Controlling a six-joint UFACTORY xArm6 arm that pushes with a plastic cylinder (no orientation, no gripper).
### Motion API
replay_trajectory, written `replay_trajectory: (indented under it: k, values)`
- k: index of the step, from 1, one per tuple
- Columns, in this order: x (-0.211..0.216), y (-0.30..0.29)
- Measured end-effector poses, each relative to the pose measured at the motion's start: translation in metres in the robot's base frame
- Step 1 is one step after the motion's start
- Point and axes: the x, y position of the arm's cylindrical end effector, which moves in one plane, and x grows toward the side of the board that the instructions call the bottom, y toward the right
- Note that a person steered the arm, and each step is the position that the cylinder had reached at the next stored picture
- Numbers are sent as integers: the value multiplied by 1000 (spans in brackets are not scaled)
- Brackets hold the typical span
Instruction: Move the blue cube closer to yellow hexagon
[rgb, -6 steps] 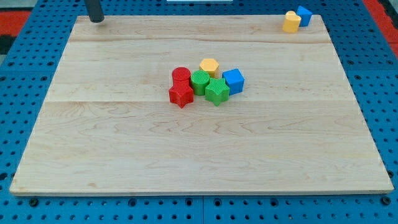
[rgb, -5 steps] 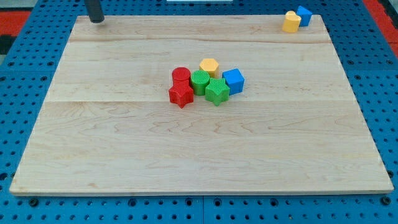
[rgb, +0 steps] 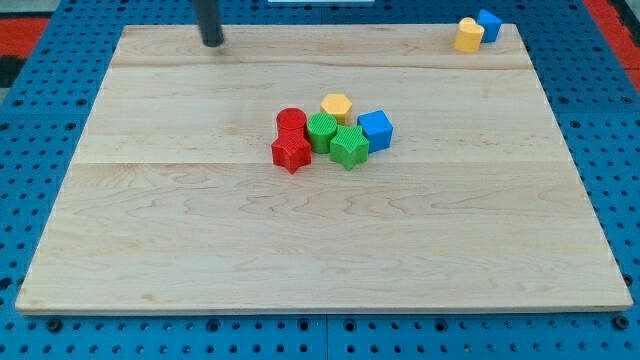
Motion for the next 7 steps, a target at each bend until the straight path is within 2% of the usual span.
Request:
replay_trajectory:
  k: [2, 3, 4, 5, 6, 7]
  values:
    - [67, 187]
    - [123, 269]
    - [213, 277]
    - [245, 258]
    - [217, 246]
    - [199, 206]
